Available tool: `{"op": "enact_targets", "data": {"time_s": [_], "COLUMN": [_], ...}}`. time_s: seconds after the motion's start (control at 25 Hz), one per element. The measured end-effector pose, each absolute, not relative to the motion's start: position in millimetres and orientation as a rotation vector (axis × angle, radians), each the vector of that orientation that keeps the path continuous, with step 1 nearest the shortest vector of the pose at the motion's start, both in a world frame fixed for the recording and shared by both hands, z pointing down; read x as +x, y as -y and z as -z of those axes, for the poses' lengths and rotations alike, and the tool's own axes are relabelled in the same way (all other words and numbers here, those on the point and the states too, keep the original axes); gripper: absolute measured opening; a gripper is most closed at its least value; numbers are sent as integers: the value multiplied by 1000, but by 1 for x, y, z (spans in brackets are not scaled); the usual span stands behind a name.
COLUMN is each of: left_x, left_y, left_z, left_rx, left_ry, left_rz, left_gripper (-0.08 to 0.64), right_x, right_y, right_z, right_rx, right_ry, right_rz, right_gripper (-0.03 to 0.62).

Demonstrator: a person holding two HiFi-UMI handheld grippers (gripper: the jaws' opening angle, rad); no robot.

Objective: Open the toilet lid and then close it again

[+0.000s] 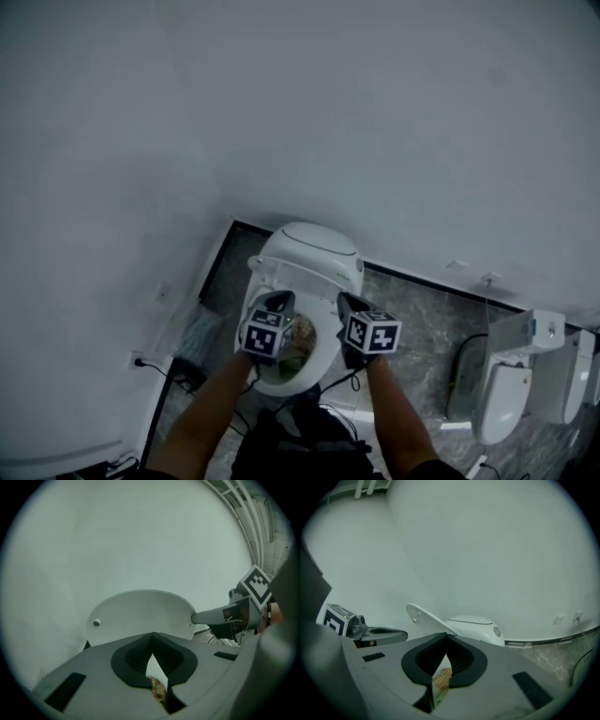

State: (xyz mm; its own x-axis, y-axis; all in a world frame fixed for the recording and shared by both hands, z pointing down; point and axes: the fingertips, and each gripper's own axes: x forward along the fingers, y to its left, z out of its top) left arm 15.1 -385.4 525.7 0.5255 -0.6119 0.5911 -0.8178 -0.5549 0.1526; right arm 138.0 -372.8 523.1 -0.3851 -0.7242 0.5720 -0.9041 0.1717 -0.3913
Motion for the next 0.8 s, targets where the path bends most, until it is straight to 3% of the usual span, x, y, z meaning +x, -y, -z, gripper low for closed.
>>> {"op": "enact_targets", "data": {"time_s": [0.8], "left_x": [-8], "left_y": [361], "left_z": [-530], "left_rx": [2258], "left_ry": [1261], "left_rz": [-739], "left_gripper": [6], "right_x": [187], "right_y": [433], "right_z": [-508], "right_rx": [1635], "right_ry": [2216], "right_rz": [-899], "right_gripper": [11]}}
